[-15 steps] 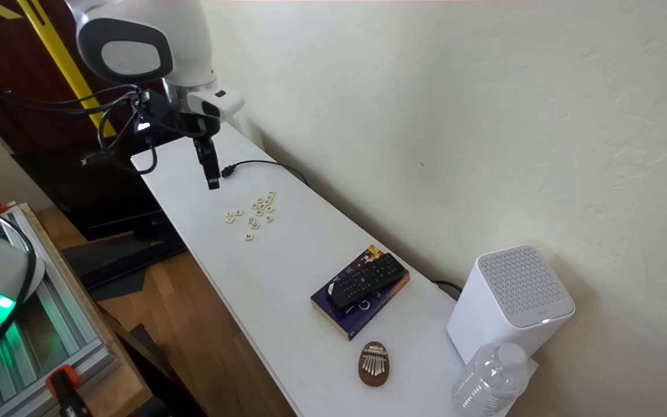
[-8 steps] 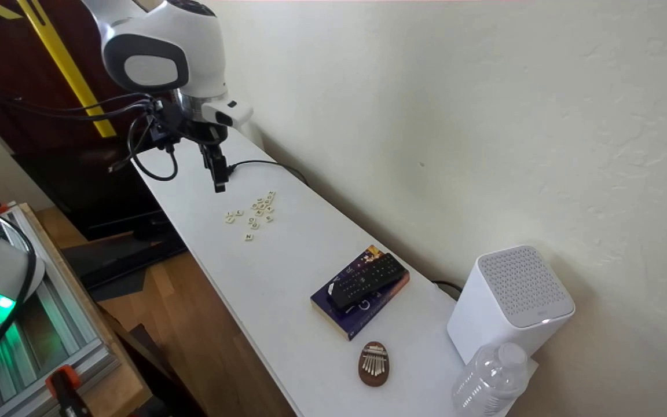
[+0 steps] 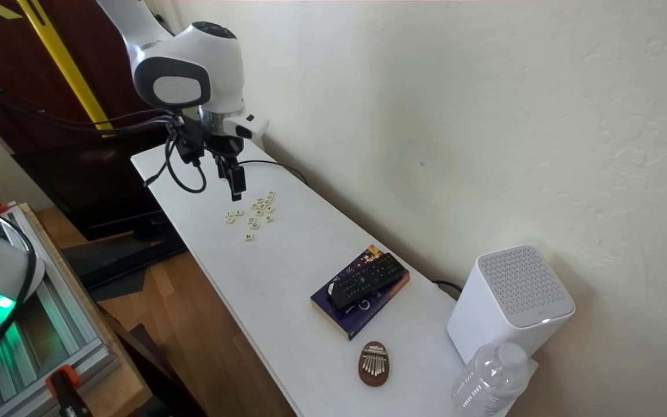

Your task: Arrange the small objects on the table

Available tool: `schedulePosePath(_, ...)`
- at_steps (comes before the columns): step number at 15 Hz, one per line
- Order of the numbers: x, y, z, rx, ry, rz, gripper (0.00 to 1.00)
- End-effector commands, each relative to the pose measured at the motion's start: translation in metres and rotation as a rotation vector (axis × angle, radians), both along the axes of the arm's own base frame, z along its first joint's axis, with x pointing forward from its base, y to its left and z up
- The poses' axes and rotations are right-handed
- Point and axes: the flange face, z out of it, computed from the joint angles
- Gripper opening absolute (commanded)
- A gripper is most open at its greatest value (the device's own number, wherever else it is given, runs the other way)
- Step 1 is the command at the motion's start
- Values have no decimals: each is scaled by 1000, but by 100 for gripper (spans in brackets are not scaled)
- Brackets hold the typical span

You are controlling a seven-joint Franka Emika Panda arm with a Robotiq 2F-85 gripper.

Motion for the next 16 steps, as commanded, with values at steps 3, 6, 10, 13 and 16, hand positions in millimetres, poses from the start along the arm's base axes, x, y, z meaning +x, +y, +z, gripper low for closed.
schedulePosePath(3,15,-10,-37,-49,-40,103,100)
schedulePosePath(6,11,-15,-50,-86,-53,141,100)
schedulePosePath(10,5,-19,-60,-108,-67,173,74)
schedulePosePath(13,7,-17,-65,-106,-85,175,58)
schedulePosePath(16,6,-16,-69,-107,-93,177,37)
